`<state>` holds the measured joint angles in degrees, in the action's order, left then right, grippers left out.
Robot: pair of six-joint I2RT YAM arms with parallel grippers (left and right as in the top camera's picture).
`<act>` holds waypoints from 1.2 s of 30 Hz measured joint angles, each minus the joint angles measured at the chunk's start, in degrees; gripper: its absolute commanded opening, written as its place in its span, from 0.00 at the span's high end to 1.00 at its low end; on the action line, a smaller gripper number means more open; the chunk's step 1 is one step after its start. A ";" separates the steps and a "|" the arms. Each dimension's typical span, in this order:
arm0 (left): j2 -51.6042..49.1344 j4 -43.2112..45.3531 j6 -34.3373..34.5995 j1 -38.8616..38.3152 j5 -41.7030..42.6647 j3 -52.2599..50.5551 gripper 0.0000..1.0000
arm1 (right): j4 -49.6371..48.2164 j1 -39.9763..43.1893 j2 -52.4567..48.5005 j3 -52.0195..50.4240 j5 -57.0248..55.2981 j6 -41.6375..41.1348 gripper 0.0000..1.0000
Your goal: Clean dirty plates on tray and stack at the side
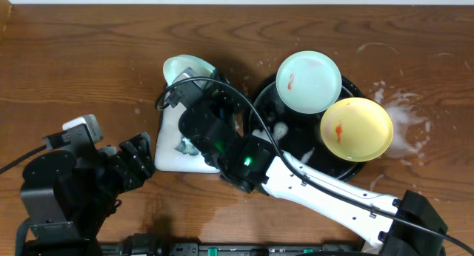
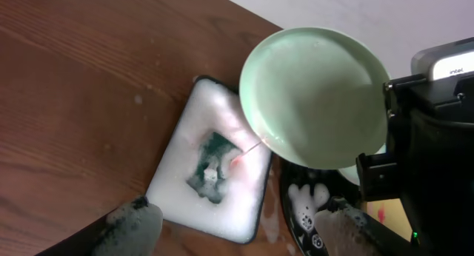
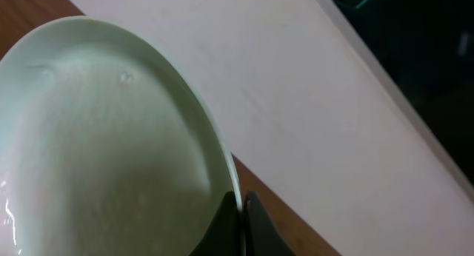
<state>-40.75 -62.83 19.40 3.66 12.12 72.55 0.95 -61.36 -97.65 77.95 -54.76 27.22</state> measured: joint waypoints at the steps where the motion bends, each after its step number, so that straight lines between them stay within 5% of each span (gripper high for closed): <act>1: 0.00 0.00 0.00 0.00 0.00 0.00 0.24 | 0.00 -0.02 0.00 0.00 -0.48 0.35 0.99; 20: -1.42 0.00 0.00 0.00 0.00 0.00 0.24 | -0.35 -0.02 0.00 0.00 -2.54 1.70 0.99; 25: -2.69 -0.02 0.02 0.00 0.00 0.00 0.24 | 12.24 0.57 0.22 0.42 -0.02 -7.56 0.99; 29: -4.37 -0.52 0.00 0.00 0.00 0.00 0.24 | 27.41 4.79 0.24 0.31 13.33 -22.40 0.99; 36: -9.33 -3.32 -1.27 0.00 0.70 0.00 0.24 | 37.40 21.64 4.04 0.20 46.45 -38.86 0.99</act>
<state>-50.09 -66.15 18.13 3.66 12.82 72.55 38.35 -39.72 -93.60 78.15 -8.32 -11.64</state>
